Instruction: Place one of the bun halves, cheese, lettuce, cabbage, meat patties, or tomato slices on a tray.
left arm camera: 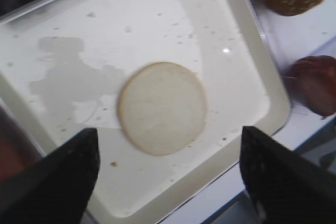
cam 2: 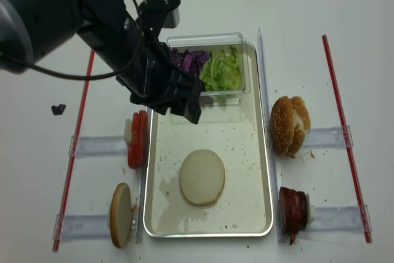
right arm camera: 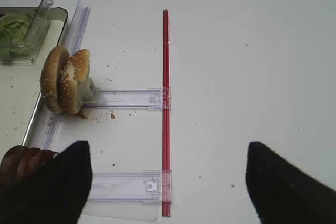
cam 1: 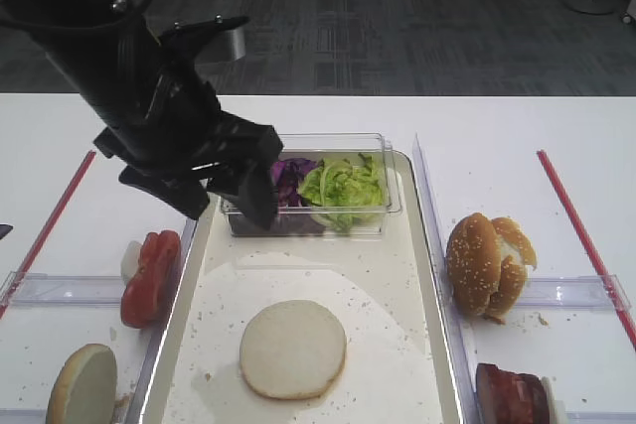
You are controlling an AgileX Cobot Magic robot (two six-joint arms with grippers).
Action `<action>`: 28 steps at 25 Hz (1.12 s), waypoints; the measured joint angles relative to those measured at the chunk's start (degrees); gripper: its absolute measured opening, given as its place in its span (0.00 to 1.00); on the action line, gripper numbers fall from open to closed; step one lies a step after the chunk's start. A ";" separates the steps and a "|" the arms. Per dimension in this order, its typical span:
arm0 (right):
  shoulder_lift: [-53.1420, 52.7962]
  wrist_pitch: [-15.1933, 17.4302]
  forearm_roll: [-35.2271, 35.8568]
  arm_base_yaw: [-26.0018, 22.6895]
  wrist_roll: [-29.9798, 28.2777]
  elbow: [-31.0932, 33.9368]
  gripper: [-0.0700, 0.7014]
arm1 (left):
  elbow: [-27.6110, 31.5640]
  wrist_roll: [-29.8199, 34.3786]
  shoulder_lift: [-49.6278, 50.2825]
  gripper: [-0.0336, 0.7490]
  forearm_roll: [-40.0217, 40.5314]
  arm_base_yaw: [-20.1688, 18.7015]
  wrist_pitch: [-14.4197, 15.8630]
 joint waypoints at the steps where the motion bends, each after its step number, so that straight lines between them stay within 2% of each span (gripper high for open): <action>1: 0.00 0.00 0.00 0.00 -0.09 0.00 0.89 | 0.00 -1.36 0.00 0.69 2.99 0.00 0.11; 8: 0.00 0.00 0.00 0.00 0.01 0.00 0.89 | 0.00 -7.59 0.00 0.69 16.20 0.00 1.68; 14: 0.00 0.00 0.00 0.00 0.01 0.00 0.89 | 0.00 -8.67 0.00 0.69 18.38 0.70 2.62; 16: 0.00 0.00 0.00 0.00 0.01 0.00 0.89 | 0.00 -8.67 0.00 0.69 18.49 2.75 2.75; 23: 0.00 0.00 0.00 0.00 0.01 0.00 0.89 | 0.00 -8.67 0.00 0.69 20.15 15.88 4.73; 28: 0.00 0.00 0.00 0.00 0.01 0.00 0.89 | 0.00 -8.67 0.00 0.69 24.03 21.69 6.42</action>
